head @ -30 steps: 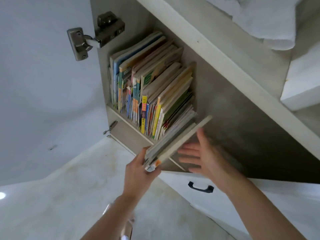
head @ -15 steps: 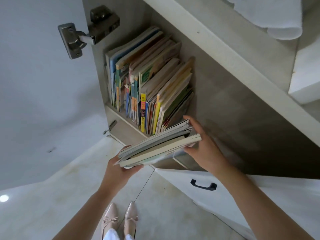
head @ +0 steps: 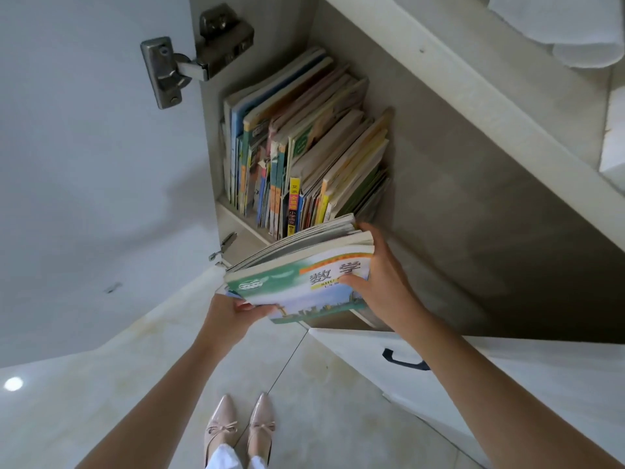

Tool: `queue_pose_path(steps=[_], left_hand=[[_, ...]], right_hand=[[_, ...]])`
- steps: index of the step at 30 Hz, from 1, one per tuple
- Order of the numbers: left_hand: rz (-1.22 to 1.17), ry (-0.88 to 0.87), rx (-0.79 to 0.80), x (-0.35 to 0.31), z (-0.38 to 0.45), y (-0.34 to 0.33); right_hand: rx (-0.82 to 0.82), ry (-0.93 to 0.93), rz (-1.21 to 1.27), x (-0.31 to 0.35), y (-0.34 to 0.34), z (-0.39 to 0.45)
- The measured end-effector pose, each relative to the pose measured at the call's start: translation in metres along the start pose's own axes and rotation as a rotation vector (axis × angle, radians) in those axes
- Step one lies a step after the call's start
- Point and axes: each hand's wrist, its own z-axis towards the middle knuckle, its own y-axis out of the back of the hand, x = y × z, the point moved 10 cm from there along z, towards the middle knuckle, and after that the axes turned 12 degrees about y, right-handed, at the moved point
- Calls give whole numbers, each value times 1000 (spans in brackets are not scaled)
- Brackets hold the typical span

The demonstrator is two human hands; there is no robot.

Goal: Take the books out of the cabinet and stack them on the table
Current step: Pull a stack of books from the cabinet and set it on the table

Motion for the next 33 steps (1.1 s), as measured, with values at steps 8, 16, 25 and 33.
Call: queue_pose_path(steps=[8, 16, 25, 33], left_hand=[[-34, 124, 164, -25, -36, 3], [-442, 216, -68, -61, -122, 33], [-612, 321, -268, -72, -252, 52], [-733, 276, -492, -48, -367, 86]], right_hand=[[46, 5, 96, 25, 23, -17], [10, -76, 271, 82, 17, -48], [58, -1, 158, 180, 29, -99], [396, 32, 100, 221, -28, -180]])
